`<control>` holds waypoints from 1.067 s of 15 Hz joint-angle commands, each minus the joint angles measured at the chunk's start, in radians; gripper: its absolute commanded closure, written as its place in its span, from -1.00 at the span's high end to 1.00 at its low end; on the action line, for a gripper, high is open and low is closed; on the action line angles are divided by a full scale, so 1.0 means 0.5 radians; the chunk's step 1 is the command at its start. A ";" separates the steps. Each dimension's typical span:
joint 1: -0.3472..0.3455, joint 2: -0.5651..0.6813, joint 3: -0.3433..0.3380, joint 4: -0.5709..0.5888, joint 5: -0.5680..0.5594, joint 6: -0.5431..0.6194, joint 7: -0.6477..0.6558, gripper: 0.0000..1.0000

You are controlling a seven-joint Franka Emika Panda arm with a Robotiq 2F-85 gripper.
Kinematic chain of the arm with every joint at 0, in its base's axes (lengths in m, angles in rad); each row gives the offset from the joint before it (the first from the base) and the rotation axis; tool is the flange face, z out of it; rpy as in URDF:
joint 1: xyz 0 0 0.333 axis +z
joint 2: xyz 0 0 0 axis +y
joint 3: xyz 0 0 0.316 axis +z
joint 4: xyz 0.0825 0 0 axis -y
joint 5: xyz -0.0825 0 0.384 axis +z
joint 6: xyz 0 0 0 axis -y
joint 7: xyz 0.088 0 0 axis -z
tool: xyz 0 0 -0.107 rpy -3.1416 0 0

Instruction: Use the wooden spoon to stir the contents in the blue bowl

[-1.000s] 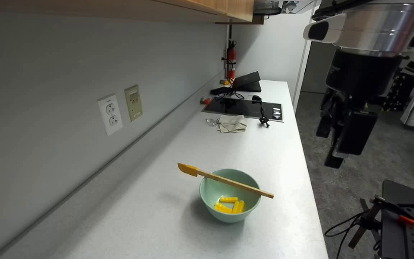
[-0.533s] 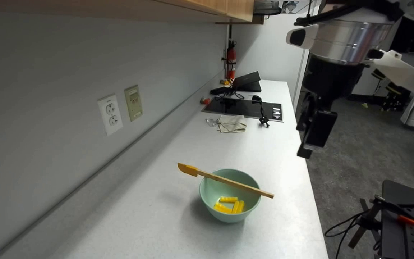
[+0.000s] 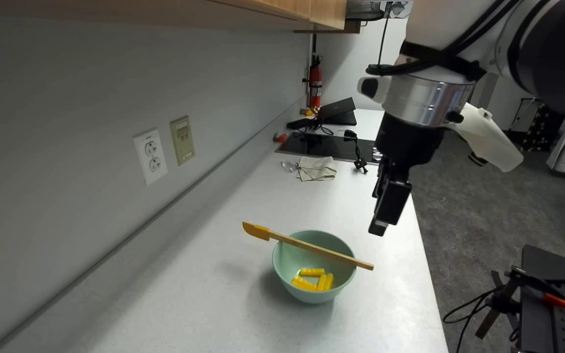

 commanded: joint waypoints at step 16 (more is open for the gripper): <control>-0.001 0.236 -0.065 0.233 -0.414 0.212 0.211 1.00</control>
